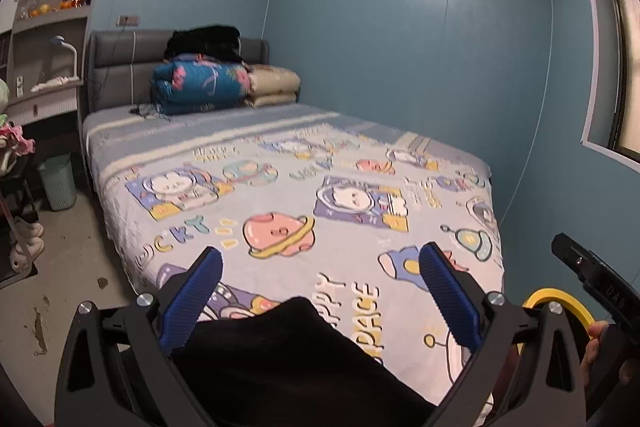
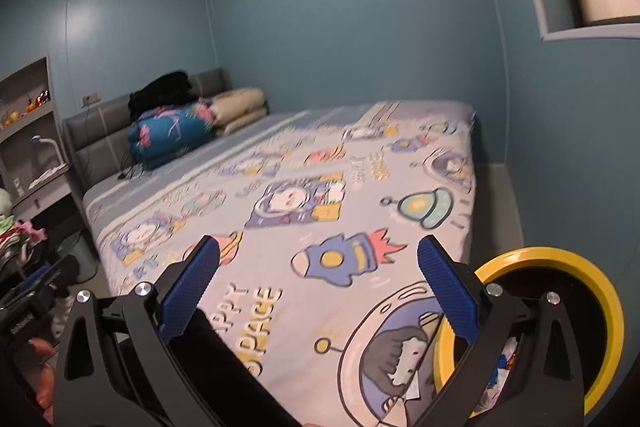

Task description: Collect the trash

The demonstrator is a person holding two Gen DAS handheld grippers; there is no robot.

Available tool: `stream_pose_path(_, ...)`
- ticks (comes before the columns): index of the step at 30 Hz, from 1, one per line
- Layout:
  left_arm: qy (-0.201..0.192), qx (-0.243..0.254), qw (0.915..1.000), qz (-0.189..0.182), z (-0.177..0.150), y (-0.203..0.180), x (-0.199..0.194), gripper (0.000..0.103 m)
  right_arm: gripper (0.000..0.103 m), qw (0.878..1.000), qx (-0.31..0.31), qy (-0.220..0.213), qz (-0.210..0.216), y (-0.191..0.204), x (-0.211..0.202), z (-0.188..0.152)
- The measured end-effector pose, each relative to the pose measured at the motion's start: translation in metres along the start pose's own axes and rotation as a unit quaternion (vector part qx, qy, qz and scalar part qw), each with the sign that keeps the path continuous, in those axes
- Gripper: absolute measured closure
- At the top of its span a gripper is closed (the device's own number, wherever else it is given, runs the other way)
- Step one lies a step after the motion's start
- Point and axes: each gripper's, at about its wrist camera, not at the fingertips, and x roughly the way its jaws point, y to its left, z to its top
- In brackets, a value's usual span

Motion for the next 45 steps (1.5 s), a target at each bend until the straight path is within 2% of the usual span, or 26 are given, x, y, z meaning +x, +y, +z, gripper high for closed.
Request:
stream_pose_path(4,-0.026,0.014,0.9994,0.016,0.000,-0.006,-0.013,0.008,0.008,1.000,0.001,-0.014,-0.023,0.002,-0.008,-0.002)
stream_pose_path(7,-0.023,0.011,0.9995,0.021,-0.001,-0.006,-0.018,0.008,0.008,0.999,-0.012,-0.031,-0.041,0.005,-0.015,-0.006)
stream_pose_path(9,-0.023,0.005,0.9994,0.026,-0.003,-0.005,-0.021,0.008,0.008,0.998,-0.014,-0.038,-0.038,0.006,-0.019,-0.009)
stream_pose_path(22,-0.042,0.022,0.9979,0.045,-0.010,-0.013,-0.034,0.008,0.008,0.999,-0.008,-0.027,-0.045,0.006,-0.019,-0.022)
stream_pose_path(45,-0.039,0.023,0.9982,0.041,-0.013,-0.016,-0.038,0.008,0.008,0.999,0.003,-0.006,-0.044,0.002,-0.014,-0.027)
